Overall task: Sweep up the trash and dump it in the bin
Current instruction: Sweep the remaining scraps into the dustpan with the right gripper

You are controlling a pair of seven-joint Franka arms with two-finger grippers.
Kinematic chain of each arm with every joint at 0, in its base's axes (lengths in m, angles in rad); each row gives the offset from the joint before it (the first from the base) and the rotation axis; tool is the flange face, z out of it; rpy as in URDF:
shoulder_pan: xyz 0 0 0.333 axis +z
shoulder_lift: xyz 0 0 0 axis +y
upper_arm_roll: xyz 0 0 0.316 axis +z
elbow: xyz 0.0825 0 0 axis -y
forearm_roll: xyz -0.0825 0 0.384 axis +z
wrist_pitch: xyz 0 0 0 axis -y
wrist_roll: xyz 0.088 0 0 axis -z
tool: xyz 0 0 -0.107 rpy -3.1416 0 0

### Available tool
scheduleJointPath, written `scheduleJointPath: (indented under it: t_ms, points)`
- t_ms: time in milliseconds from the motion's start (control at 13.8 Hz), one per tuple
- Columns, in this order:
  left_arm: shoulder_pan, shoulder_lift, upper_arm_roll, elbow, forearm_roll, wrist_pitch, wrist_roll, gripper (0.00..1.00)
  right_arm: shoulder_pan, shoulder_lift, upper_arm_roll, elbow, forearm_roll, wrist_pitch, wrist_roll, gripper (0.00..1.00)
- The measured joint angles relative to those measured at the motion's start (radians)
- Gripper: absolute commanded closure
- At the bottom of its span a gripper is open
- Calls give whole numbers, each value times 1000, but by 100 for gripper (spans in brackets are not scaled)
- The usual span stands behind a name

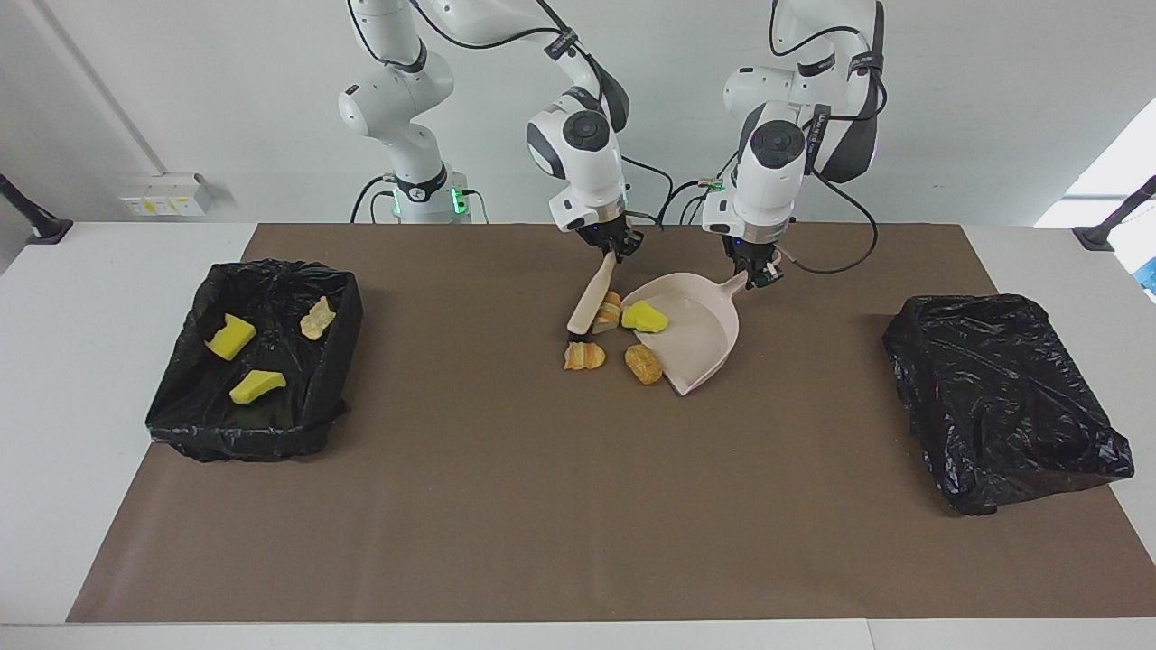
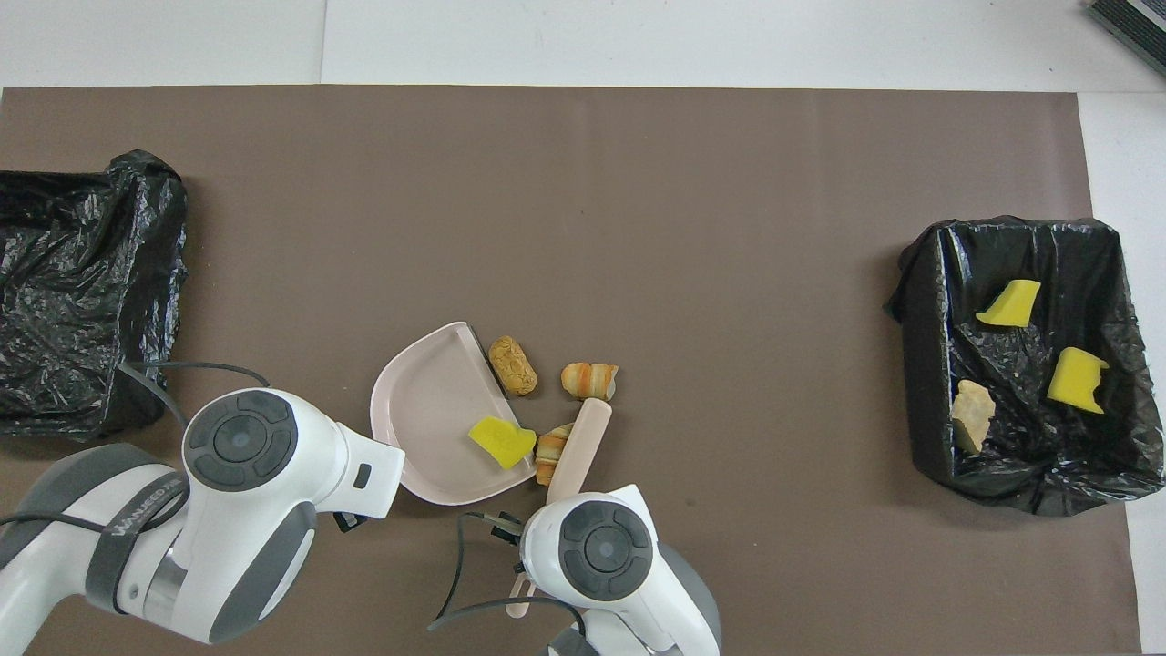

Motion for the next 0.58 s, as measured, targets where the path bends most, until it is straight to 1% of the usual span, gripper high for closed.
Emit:
scheduleJointPath:
  t_ms: [145,217,434,579]
  points:
    - [1,0,2,0,0,0,0,100,-5,44,-2,64,4,-12,-151,100]
    - [1,0,2,0,0,0,0,100,-8,56,-4,91,35,-15,-235,100]
    - [1,1,2,0,0,0,0,100,-7,82,-2,163,249,-16,-502,100]
    - [1,2,2,0,0,0,-1,100,-11,89,-5,193,275,-64,-538,100]
